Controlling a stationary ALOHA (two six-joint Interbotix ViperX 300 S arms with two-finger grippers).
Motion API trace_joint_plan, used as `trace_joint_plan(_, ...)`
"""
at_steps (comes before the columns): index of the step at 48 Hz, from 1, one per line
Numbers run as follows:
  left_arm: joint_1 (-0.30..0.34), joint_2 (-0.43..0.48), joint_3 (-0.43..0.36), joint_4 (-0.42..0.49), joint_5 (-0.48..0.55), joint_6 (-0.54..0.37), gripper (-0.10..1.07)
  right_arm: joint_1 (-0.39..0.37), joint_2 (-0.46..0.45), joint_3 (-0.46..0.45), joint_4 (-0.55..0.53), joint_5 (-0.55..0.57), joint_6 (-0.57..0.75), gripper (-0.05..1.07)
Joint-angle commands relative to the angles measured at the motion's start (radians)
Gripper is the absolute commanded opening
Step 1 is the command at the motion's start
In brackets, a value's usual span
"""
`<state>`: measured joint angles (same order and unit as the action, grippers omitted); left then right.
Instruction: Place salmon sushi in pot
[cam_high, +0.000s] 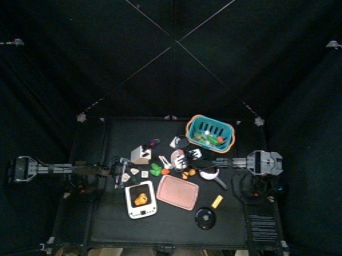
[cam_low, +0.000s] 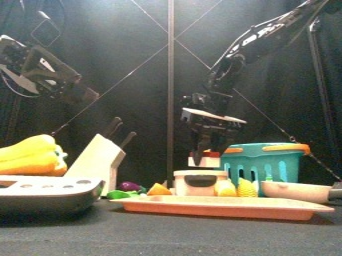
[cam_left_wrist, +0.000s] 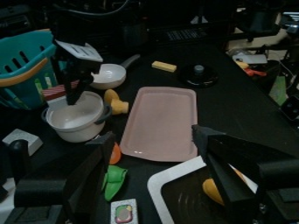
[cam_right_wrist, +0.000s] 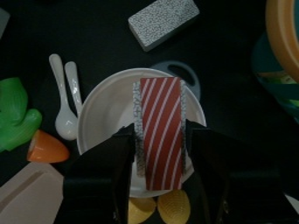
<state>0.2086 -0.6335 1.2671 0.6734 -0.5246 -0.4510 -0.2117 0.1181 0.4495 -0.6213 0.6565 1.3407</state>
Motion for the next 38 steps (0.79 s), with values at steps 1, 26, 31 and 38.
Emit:
trace_joint_plan(1, -0.003, 0.005, -0.028, -0.002, -0.008, 0.002, 1.02, -0.006, -0.02, -0.002, 0.008, -0.029, 0.002, 0.52)
trace_joint_plan(26, -0.003, 0.005, -0.026, -0.002, 0.002, 0.002, 1.03, -0.009, 0.029, -0.002, 0.023, -0.035, 0.002, 0.7)
trace_joint_plan(31, -0.003, 0.005, -0.026, -0.002, 0.002, 0.002, 1.02, -0.006, 0.029, -0.002, 0.023, -0.035, 0.002, 0.75)
trace_joint_plan(38, -0.003, 0.006, -0.025, -0.002, 0.002, 0.002, 1.02, -0.006, 0.029, -0.003, 0.023, -0.035, 0.003, 0.77)
